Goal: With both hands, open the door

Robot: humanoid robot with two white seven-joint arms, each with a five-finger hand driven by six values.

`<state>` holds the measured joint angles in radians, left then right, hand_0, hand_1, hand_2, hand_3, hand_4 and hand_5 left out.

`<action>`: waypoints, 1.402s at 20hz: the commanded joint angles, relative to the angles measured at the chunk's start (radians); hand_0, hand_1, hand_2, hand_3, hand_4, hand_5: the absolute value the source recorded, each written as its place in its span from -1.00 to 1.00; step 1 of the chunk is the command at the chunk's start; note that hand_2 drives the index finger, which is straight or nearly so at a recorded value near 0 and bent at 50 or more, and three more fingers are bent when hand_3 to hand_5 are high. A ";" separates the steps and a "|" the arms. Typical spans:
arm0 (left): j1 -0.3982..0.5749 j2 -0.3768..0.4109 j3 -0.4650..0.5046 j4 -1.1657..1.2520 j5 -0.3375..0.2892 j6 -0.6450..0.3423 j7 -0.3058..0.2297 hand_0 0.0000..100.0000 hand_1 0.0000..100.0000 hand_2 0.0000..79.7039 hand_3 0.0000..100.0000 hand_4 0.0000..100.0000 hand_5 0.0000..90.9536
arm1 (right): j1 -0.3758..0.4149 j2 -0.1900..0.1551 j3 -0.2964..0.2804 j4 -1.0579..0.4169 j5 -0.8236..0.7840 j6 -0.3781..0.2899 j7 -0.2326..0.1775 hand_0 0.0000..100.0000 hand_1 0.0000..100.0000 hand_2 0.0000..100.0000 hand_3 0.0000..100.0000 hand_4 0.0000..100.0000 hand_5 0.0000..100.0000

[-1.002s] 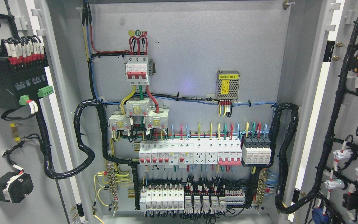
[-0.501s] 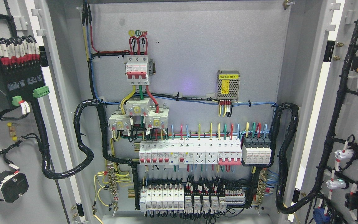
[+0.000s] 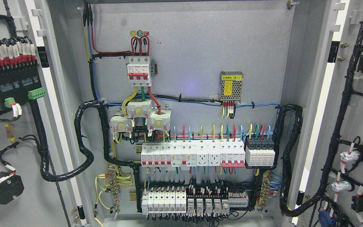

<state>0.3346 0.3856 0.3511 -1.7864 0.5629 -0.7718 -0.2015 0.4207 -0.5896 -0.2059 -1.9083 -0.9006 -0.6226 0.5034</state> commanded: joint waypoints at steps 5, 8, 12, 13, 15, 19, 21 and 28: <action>-0.071 0.021 0.057 0.123 0.011 0.049 0.001 -1.00 -1.00 -1.00 -1.00 -0.91 -1.00 | 0.003 -0.038 -0.043 0.044 -0.064 0.023 0.052 -1.00 -1.00 -1.00 -1.00 -1.00 -1.00; -0.097 0.047 0.059 0.171 0.012 0.094 0.001 -1.00 -1.00 -1.00 -1.00 -0.91 -1.00 | 0.001 -0.045 -0.044 0.066 -0.077 0.024 0.067 -1.00 -1.00 -1.00 -1.00 -1.00 -1.00; -0.137 0.061 0.062 0.231 0.012 0.115 0.001 -1.00 -1.00 -1.00 -1.00 -0.91 -1.00 | 0.001 -0.052 -0.055 0.095 -0.104 0.024 0.072 -1.00 -1.00 -1.00 -1.00 -1.00 -1.00; -0.144 0.062 0.063 0.242 0.012 0.127 0.001 -1.00 -1.00 -1.00 -1.00 -0.91 -1.00 | 0.001 -0.053 -0.059 0.101 -0.113 0.027 0.084 -1.00 -1.00 -1.00 -1.00 -1.00 -1.00; -0.155 0.061 0.078 0.252 0.011 0.146 -0.001 -1.00 -1.00 -1.00 -1.00 -0.91 -1.00 | 0.001 -0.059 -0.070 0.106 -0.126 0.041 0.115 -1.00 -1.00 -1.00 -1.00 -1.00 -1.00; -0.158 0.064 0.085 0.269 0.011 0.158 -0.001 -1.00 -1.00 -1.00 -1.00 -0.91 -1.00 | 0.001 -0.062 -0.081 0.106 -0.136 0.046 0.119 -1.00 -1.00 -1.00 -1.00 -1.00 -1.00; -0.164 0.071 0.085 0.280 0.012 0.176 -0.001 -1.00 -1.00 -1.00 -1.00 -0.91 -1.00 | 0.001 -0.062 -0.087 0.106 -0.155 0.049 0.122 -1.00 -1.00 -1.00 -1.00 -1.00 -1.00; -0.206 0.078 0.095 0.326 0.009 0.265 -0.001 -1.00 -1.00 -1.00 -1.00 -0.91 -1.00 | 0.001 -0.073 -0.122 0.106 -0.211 0.076 0.164 -1.00 -1.00 -1.00 -1.00 -1.00 -1.00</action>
<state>0.1571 0.4467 0.4253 -1.5402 0.5739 -0.5371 -0.2022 0.4219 -0.6470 -0.2860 -1.8179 -1.0671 -0.5509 0.6541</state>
